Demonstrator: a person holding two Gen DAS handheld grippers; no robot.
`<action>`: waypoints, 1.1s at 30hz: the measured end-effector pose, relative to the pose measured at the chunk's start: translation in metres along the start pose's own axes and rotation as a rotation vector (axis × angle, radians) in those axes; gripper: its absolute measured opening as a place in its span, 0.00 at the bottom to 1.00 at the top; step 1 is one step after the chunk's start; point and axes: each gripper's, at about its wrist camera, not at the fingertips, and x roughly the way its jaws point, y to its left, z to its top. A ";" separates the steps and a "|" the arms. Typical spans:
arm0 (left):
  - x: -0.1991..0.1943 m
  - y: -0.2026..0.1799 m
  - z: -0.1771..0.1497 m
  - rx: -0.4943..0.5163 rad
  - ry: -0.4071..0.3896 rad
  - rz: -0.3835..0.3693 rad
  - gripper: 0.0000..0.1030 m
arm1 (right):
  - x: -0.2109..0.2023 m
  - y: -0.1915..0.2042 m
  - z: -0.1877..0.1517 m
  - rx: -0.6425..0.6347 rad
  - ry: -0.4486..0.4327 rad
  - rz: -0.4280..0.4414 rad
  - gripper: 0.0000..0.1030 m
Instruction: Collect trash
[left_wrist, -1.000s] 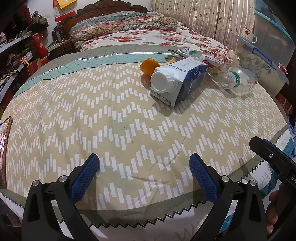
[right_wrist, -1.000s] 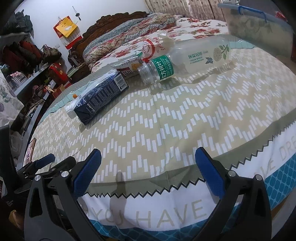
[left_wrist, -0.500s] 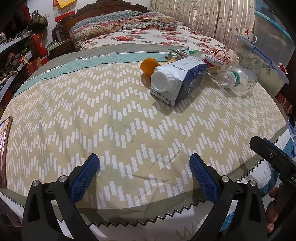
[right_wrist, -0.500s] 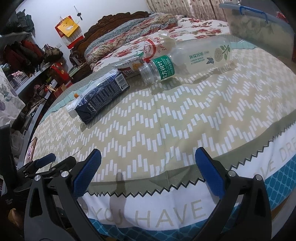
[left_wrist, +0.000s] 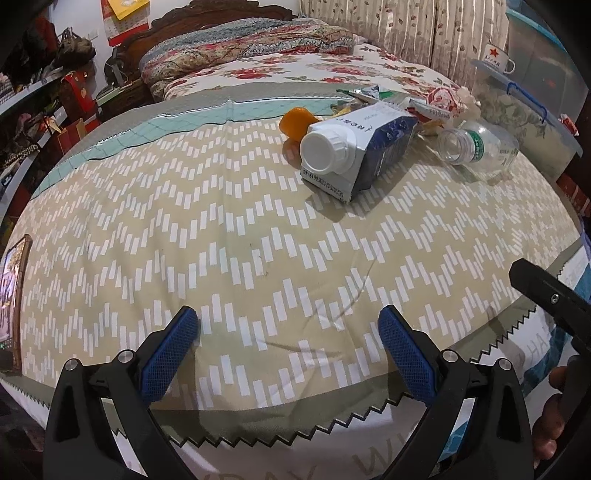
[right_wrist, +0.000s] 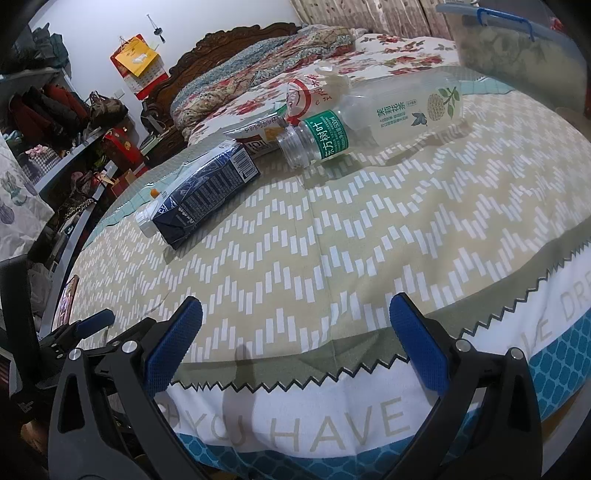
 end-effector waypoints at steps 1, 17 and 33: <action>0.000 -0.001 0.000 0.002 0.001 0.003 0.92 | 0.000 0.000 0.000 0.000 0.000 0.000 0.97; 0.000 -0.003 0.000 0.001 0.002 0.004 0.92 | 0.000 0.001 -0.001 0.002 -0.001 -0.001 0.97; 0.000 -0.002 0.001 0.002 0.003 0.005 0.92 | -0.005 -0.011 0.000 0.019 -0.015 0.021 0.97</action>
